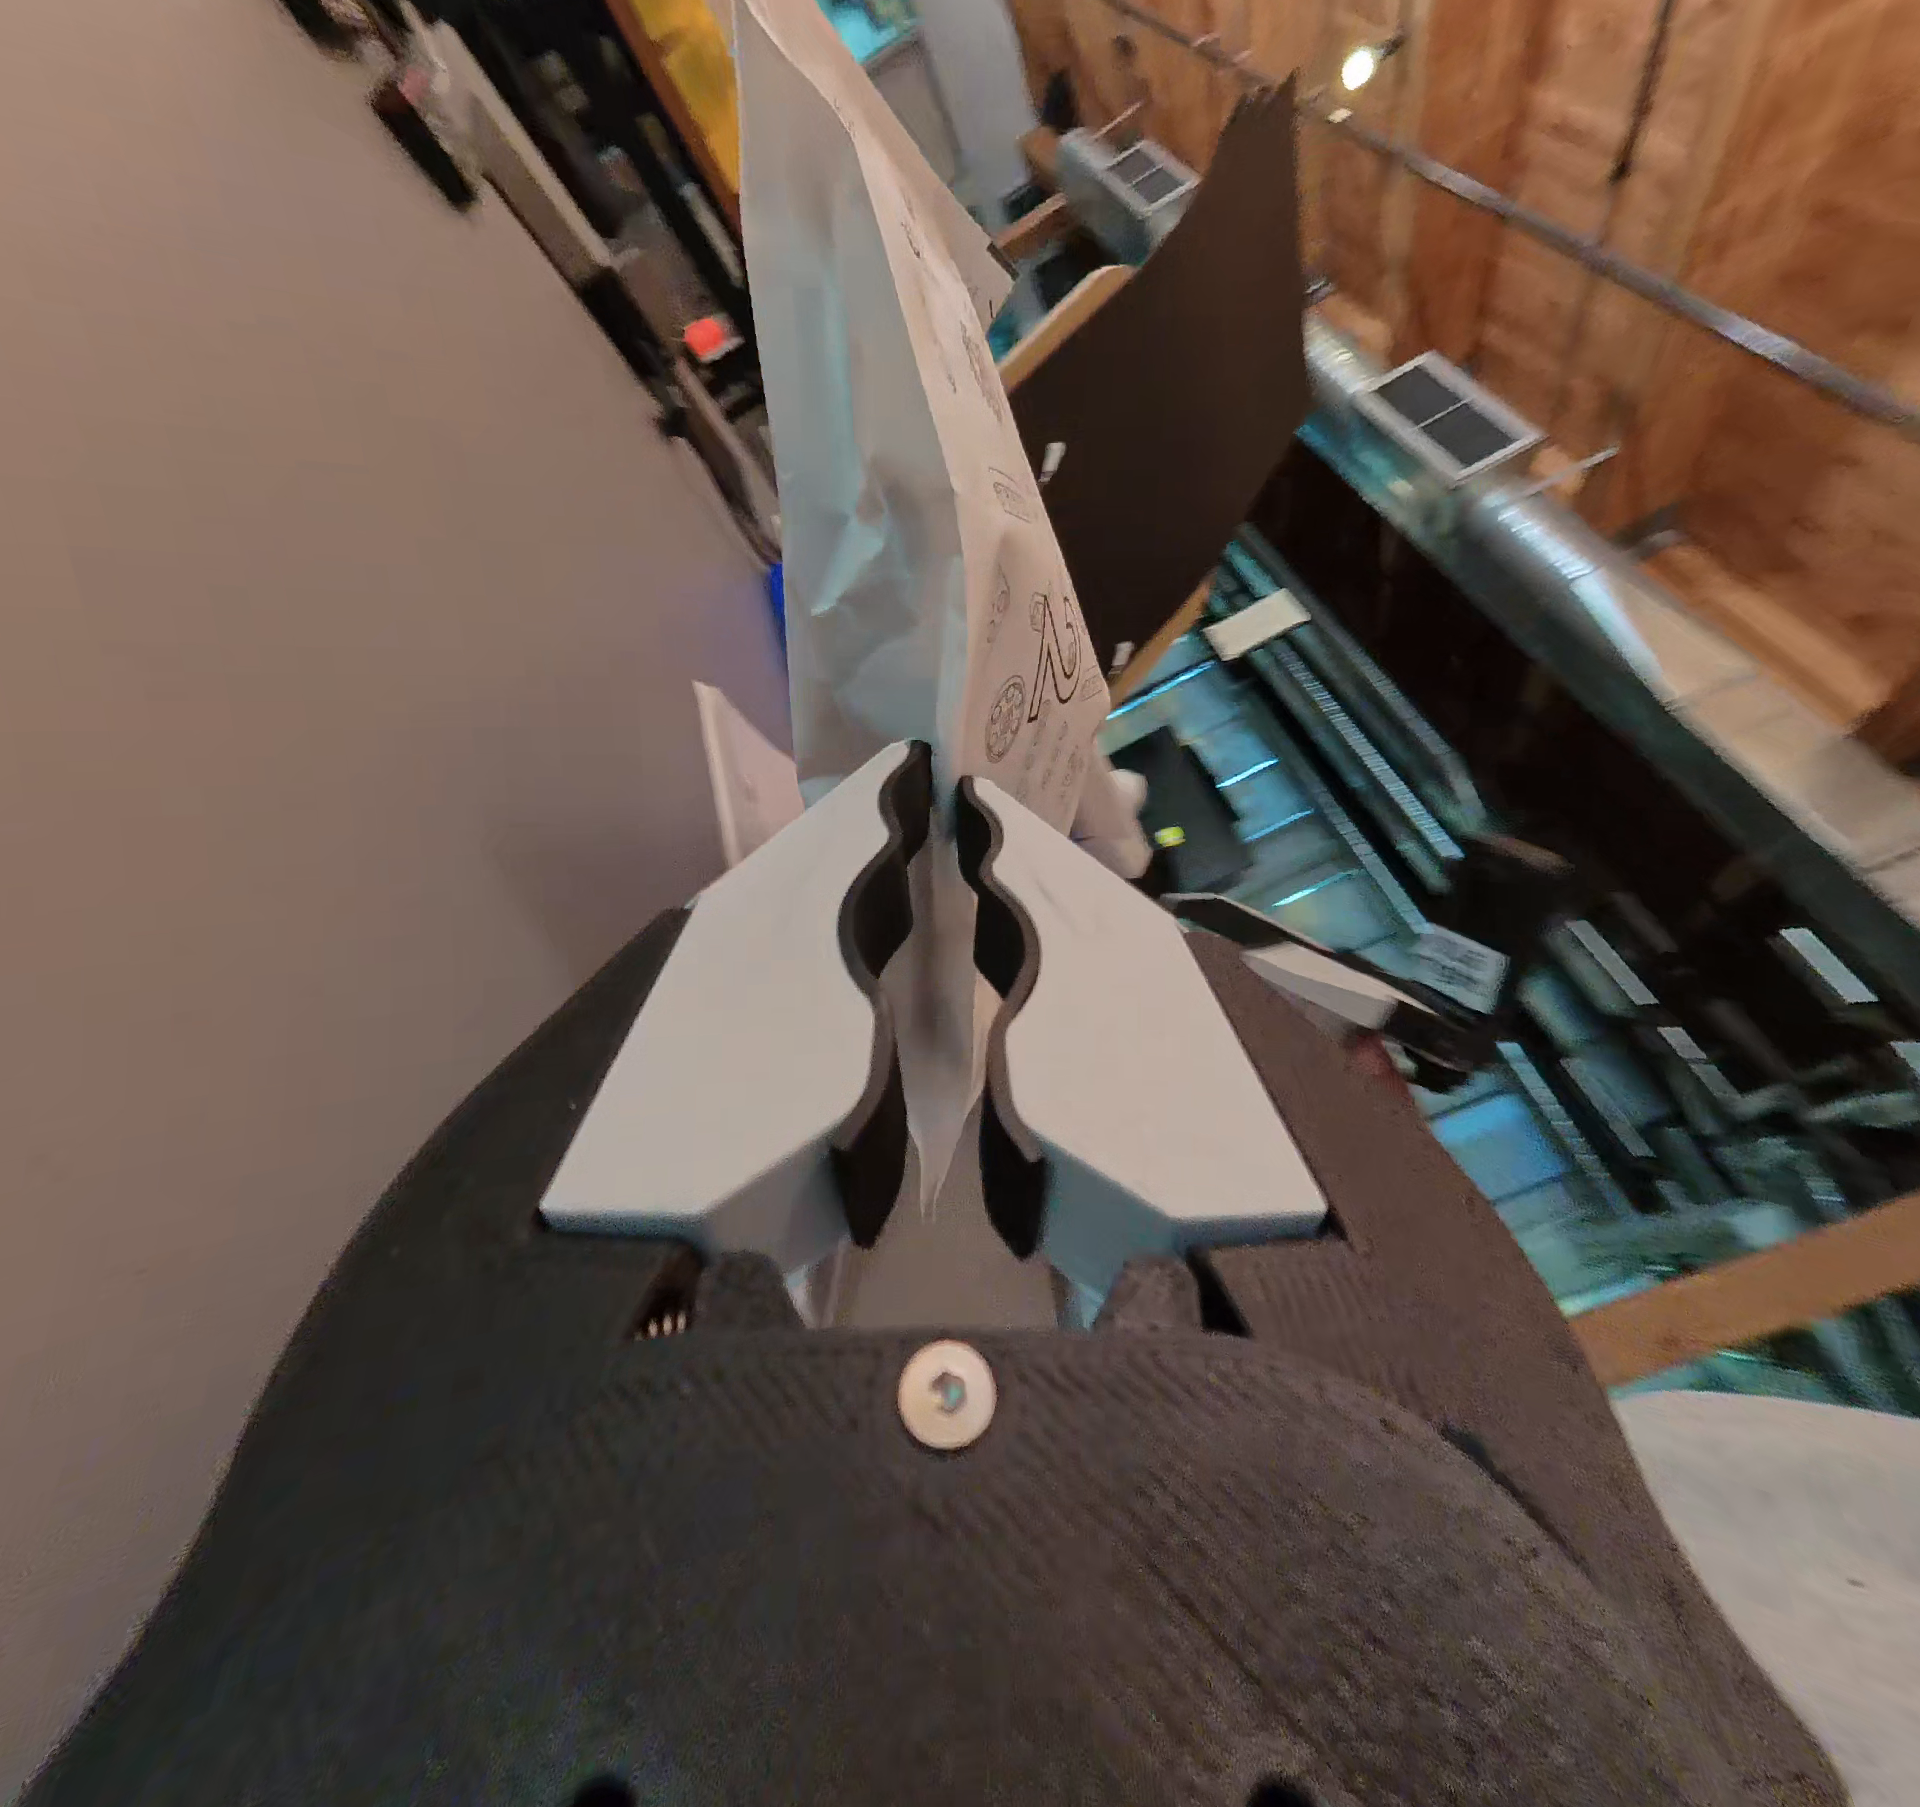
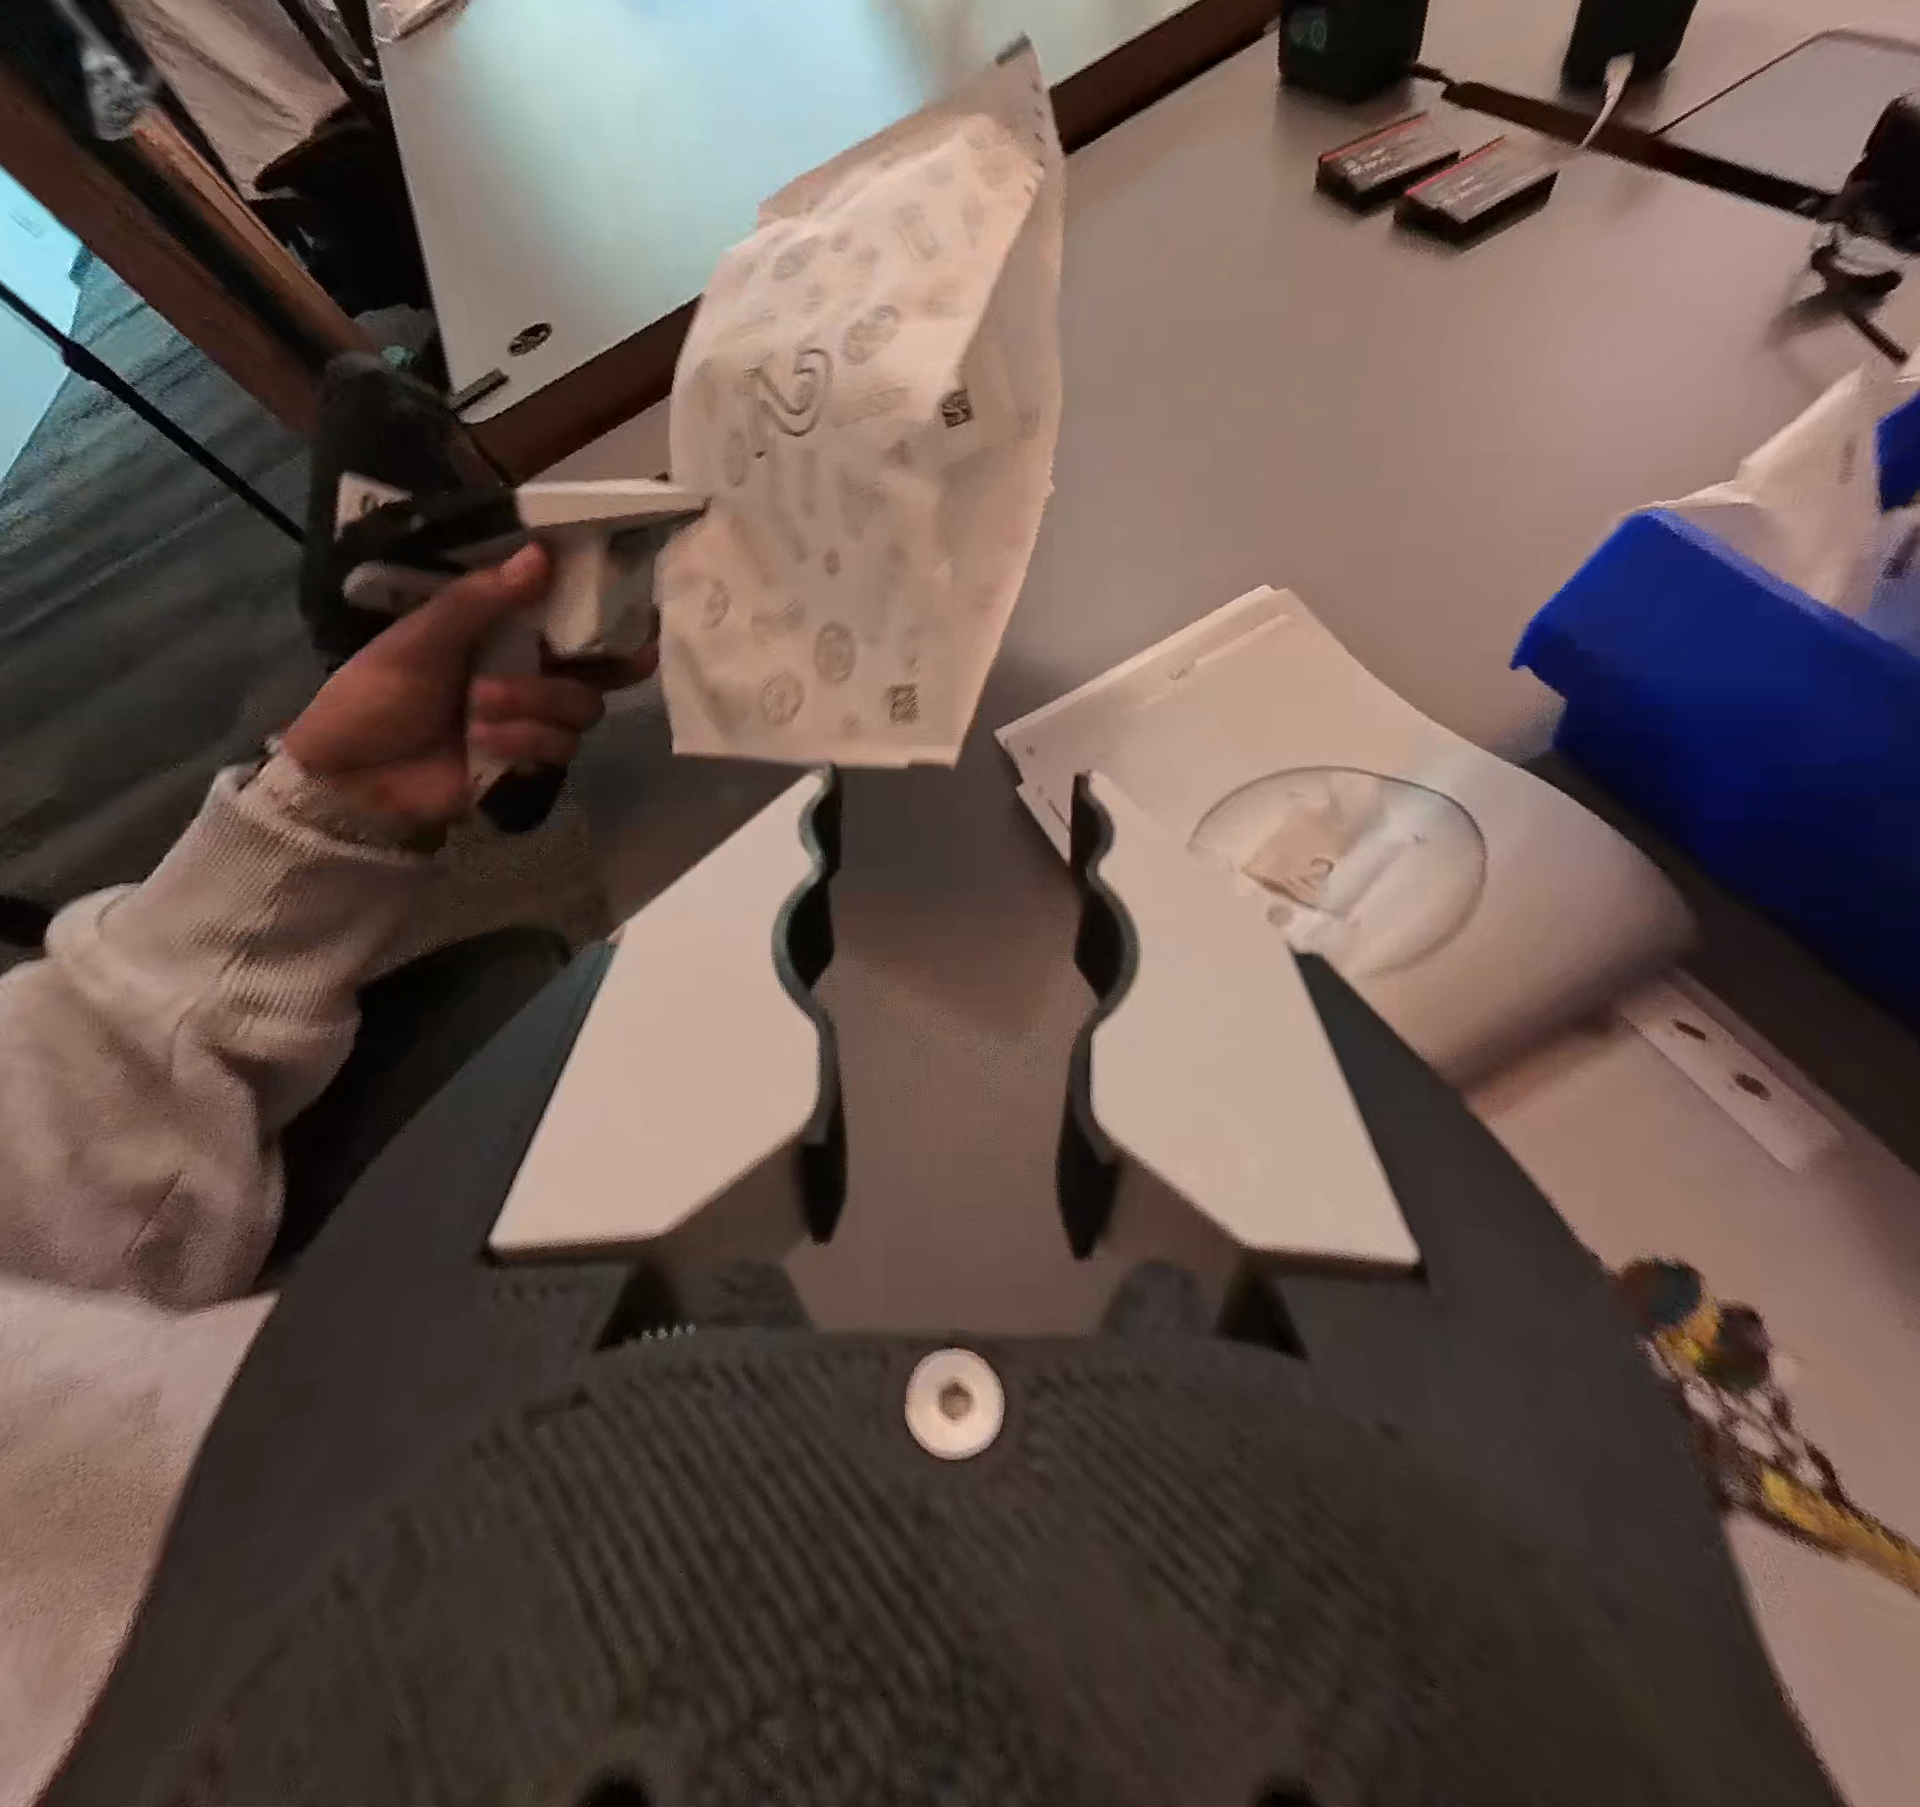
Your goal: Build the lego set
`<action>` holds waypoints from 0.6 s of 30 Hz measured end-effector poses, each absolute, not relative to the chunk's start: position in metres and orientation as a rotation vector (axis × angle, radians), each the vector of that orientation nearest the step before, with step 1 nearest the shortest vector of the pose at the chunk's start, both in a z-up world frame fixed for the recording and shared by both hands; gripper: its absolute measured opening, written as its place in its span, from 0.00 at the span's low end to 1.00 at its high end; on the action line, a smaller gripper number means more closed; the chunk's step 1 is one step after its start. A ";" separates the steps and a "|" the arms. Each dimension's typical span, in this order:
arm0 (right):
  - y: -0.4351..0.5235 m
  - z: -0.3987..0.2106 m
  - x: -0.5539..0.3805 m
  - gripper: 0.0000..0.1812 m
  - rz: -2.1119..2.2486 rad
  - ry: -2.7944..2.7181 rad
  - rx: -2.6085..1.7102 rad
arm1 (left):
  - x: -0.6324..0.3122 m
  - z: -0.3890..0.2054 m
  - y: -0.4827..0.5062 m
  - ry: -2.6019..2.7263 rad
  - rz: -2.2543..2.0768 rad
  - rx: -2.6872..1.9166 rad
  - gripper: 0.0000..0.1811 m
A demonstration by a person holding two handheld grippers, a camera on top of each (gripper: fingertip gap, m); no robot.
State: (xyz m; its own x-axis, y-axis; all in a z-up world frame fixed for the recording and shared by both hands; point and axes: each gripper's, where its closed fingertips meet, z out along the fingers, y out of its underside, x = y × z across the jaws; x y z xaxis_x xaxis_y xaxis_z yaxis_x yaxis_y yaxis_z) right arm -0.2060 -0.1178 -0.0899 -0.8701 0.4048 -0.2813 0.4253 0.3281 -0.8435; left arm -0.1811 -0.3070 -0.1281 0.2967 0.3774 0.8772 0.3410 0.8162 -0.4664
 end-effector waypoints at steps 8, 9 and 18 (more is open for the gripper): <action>-0.017 -0.074 -0.169 0.24 -1.670 2.561 0.777 | -0.193 -0.162 -0.342 -1.561 0.033 -1.011 0.02; -0.007 -0.076 -0.168 0.24 -1.677 2.547 0.797 | -0.195 -0.164 -0.343 -1.583 0.012 -1.044 0.02; 0.045 -0.093 -0.166 0.24 -1.770 2.331 0.912 | -0.223 -0.171 -0.351 -1.749 -0.110 -1.369 0.02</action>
State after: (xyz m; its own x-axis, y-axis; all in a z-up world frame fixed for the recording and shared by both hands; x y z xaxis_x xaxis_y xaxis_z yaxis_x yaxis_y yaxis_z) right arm -0.1656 0.0450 -0.0929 -0.8202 0.4081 -0.4008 0.4957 0.1574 -0.8541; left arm -0.2232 -0.3509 -0.1710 0.0020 0.7392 0.6735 0.8177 0.3865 -0.4266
